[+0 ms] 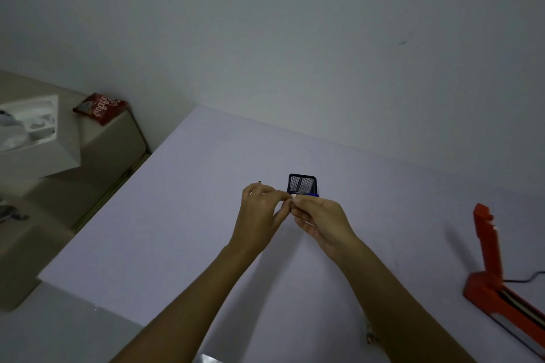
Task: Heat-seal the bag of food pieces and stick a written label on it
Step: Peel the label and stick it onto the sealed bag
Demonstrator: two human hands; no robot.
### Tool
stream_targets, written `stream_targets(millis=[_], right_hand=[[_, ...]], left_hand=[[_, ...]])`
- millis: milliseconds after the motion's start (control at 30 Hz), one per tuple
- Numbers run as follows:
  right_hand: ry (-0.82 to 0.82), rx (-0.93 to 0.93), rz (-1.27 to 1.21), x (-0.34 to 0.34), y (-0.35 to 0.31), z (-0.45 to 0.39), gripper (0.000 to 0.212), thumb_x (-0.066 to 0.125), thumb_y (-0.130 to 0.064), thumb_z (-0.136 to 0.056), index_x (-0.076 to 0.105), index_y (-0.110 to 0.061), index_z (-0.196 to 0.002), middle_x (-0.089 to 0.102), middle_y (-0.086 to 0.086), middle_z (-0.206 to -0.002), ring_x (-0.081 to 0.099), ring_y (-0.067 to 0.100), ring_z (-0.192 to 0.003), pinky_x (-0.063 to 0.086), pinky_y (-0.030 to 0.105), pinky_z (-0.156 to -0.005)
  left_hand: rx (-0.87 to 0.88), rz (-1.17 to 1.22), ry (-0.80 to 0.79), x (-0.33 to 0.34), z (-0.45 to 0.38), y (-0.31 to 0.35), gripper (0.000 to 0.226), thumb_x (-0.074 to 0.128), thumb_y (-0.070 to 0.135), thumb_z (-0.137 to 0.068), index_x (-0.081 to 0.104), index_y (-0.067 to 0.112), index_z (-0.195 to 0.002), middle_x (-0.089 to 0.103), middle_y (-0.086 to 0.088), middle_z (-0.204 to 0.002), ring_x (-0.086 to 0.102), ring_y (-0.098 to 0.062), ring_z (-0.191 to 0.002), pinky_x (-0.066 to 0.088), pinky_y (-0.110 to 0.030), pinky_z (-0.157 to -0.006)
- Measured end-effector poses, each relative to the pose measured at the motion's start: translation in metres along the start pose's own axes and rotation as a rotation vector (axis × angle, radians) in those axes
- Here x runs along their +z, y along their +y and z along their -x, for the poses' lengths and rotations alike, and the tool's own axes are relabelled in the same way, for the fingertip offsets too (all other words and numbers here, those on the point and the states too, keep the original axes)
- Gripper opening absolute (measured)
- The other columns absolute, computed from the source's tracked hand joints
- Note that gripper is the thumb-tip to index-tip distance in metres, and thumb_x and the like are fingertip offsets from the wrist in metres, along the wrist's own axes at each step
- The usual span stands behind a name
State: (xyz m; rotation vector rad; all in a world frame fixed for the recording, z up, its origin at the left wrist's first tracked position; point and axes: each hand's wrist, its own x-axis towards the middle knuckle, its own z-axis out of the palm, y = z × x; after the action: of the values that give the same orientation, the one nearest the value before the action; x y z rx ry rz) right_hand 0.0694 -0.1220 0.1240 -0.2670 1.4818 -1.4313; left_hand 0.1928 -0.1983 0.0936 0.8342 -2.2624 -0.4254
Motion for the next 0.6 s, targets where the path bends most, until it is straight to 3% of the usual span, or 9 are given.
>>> stream_targets(millis=[167, 300, 433, 600], right_hand=[[-0.008, -0.005, -0.001, 0.004, 0.005, 0.0, 0.027, 0.07, -0.012, -0.085, 0.068, -0.003, -0.11, 0.073, 0.015, -0.103, 0.07, 0.015, -0.083, 0.056, 0.026, -0.074], [0.016, 0.044, -0.062, 0.008, 0.01, -0.004, 0.022, 0.07, -0.007, -0.081, 0.07, -0.003, -0.103, 0.072, 0.012, -0.092, 0.067, 0.016, -0.079, 0.055, 0.027, -0.073], [0.081, 0.14, -0.055, 0.008, 0.024, -0.013, 0.021, 0.07, -0.006, -0.08, 0.07, -0.002, -0.101, 0.071, 0.01, -0.085, 0.065, 0.015, -0.074, 0.055, 0.028, -0.071], [0.049, 0.172, -0.051, 0.014, 0.04, -0.016, 0.02, 0.066, -0.015, -0.086, 0.07, -0.004, -0.102, 0.075, 0.011, -0.096, 0.069, 0.021, -0.094, 0.055, 0.033, -0.081]], left_hand=[[-0.06, 0.038, 0.014, -0.001, 0.0, -0.001, 0.015, 0.06, 0.027, -0.089, 0.071, 0.017, -0.089, 0.073, 0.005, -0.085, 0.064, -0.014, -0.085, 0.031, -0.027, -0.095], [-0.13, 0.076, -0.031, 0.002, 0.001, -0.002, 0.013, 0.062, 0.027, -0.089, 0.069, 0.016, -0.088, 0.071, 0.005, -0.086, 0.061, -0.013, -0.087, 0.031, -0.025, -0.091], [-0.282, 0.177, -0.069, 0.009, 0.004, -0.009, 0.012, 0.063, 0.027, -0.088, 0.069, 0.016, -0.085, 0.07, 0.006, -0.085, 0.058, -0.009, -0.084, 0.046, -0.037, -0.089], [-0.291, 0.169, -0.134, 0.013, 0.01, -0.015, 0.011, 0.064, 0.022, -0.088, 0.071, 0.014, -0.086, 0.072, 0.003, -0.083, 0.062, -0.011, -0.08, 0.051, -0.042, -0.085]])
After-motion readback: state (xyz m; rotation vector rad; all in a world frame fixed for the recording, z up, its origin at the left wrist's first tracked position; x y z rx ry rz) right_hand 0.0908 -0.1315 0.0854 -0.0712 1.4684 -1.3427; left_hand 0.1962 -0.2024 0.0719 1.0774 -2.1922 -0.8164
